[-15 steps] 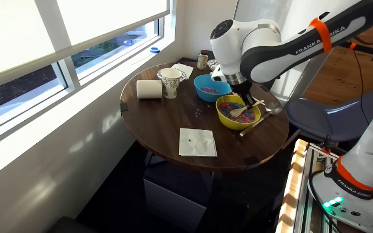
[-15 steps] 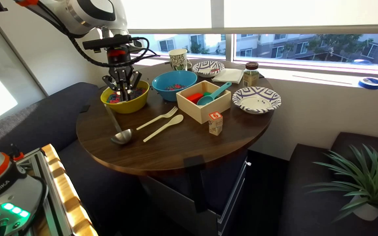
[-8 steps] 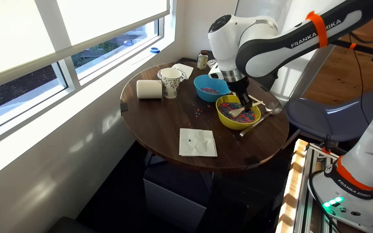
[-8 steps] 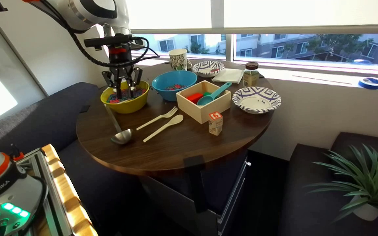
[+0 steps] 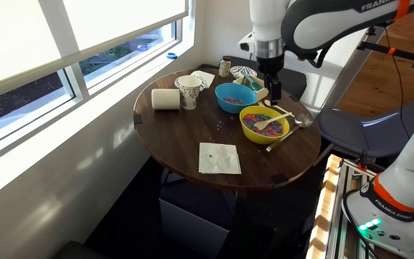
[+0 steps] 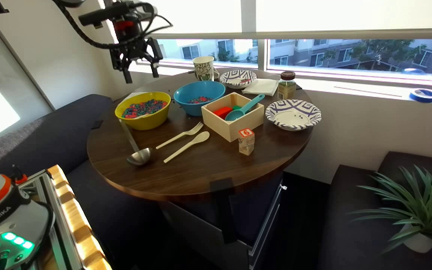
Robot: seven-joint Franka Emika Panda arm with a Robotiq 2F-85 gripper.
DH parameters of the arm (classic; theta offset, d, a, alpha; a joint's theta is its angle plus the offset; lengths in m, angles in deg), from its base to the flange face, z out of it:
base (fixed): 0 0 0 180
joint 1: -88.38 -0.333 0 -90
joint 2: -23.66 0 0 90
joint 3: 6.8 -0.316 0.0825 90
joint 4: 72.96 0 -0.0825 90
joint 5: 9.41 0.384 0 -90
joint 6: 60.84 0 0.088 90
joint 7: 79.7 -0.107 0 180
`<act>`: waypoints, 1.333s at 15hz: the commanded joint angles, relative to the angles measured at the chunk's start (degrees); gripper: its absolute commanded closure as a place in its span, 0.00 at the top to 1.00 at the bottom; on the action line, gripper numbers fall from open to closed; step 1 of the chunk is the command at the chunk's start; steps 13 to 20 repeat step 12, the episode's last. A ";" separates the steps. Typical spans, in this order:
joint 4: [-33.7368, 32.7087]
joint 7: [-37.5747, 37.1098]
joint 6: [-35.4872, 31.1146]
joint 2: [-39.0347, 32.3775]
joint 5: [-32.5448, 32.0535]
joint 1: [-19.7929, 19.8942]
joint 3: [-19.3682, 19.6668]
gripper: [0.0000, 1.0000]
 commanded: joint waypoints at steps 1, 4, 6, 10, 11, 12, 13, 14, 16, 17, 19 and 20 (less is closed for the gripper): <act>1.21 -1.98 -1.56 8.40 2.75 1.15 1.97 1.00; 0.99 -3.09 -1.51 14.12 4.49 2.23 4.34 1.00; 0.97 -3.48 -2.03 17.60 6.12 3.01 6.41 1.00; -0.68 -2.51 -1.13 17.92 5.43 3.38 7.29 1.00; -0.55 -2.50 -1.16 18.40 5.57 3.42 7.50 1.00; -0.43 -2.54 -1.23 18.50 5.63 3.41 7.49 1.00; -0.43 -2.54 -1.23 18.50 5.63 3.41 7.49 1.00; -0.43 -2.54 -1.23 18.50 5.63 3.41 7.49 1.00; -0.43 -2.54 -1.23 18.50 5.63 3.41 7.49 1.00; -0.43 -2.54 -1.23 18.50 5.63 3.41 7.49 1.00; -0.43 -2.54 -1.23 18.50 5.63 3.41 7.49 1.00; -0.43 -2.54 -1.23 18.50 5.63 3.41 7.49 1.00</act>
